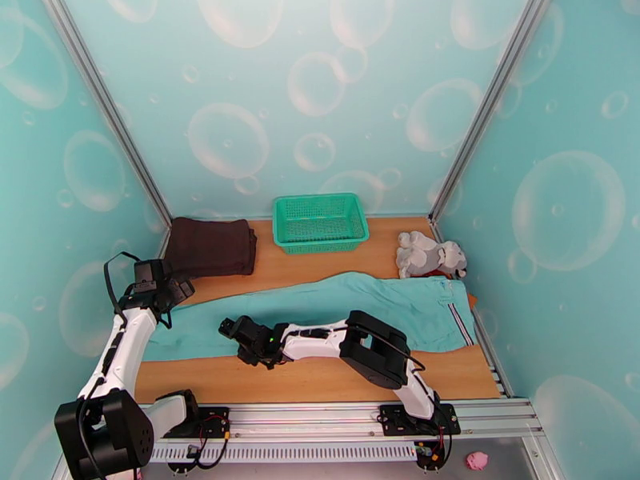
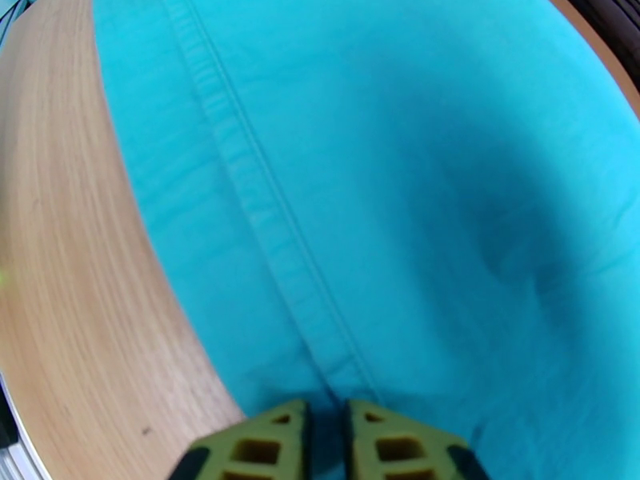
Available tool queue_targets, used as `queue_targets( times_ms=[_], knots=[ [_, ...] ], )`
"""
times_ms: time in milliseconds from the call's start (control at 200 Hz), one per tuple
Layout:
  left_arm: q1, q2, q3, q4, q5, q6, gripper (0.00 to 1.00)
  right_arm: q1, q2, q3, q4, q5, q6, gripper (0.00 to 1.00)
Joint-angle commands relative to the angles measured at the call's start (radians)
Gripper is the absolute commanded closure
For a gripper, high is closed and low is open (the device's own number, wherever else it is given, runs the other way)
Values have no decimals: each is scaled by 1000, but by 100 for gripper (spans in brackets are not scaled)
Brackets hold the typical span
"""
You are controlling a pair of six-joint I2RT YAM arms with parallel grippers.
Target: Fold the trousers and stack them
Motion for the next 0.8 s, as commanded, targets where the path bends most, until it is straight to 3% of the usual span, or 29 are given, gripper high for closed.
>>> queue_targets(
  times_ms=[0, 235, 795],
  knots=[
    [-7, -11, -10, 18, 14, 11, 1, -10, 32, 27, -24, 24, 13, 87],
    [-9, -11, -10, 18, 14, 11, 1, -15, 30, 37, -32, 38, 2, 100],
    [-10, -17, -11, 18, 14, 12, 1, -10, -41, 10, 0, 68, -9, 100]
  ],
)
